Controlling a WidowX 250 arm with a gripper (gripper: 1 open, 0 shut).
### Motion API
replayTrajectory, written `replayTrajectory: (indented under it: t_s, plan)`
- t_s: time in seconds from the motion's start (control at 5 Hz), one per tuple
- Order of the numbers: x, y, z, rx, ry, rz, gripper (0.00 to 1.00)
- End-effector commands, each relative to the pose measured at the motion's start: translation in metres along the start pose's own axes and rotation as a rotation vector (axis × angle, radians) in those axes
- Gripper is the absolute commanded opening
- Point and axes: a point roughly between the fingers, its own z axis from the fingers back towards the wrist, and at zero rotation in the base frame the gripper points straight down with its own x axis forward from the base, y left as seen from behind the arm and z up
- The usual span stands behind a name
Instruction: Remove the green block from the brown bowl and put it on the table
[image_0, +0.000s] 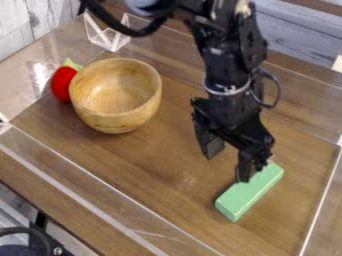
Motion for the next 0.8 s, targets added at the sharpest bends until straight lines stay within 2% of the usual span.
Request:
replayTrajectory:
  t_s: [0.0, 0.2, 0.4, 0.6]
  plan:
    - [0.007, -0.004, -0.002, -0.005, -0.015, -0.014, 1.0]
    - [0.013, -0.003, 0.003, 0.005, -0.028, 0.072, 1.0]
    - [0.016, -0.004, 0.003, 0.018, -0.028, 0.15, 0.0]
    - [0.023, -0.007, 0.017, 0.018, -0.014, 0.164, 1.0]
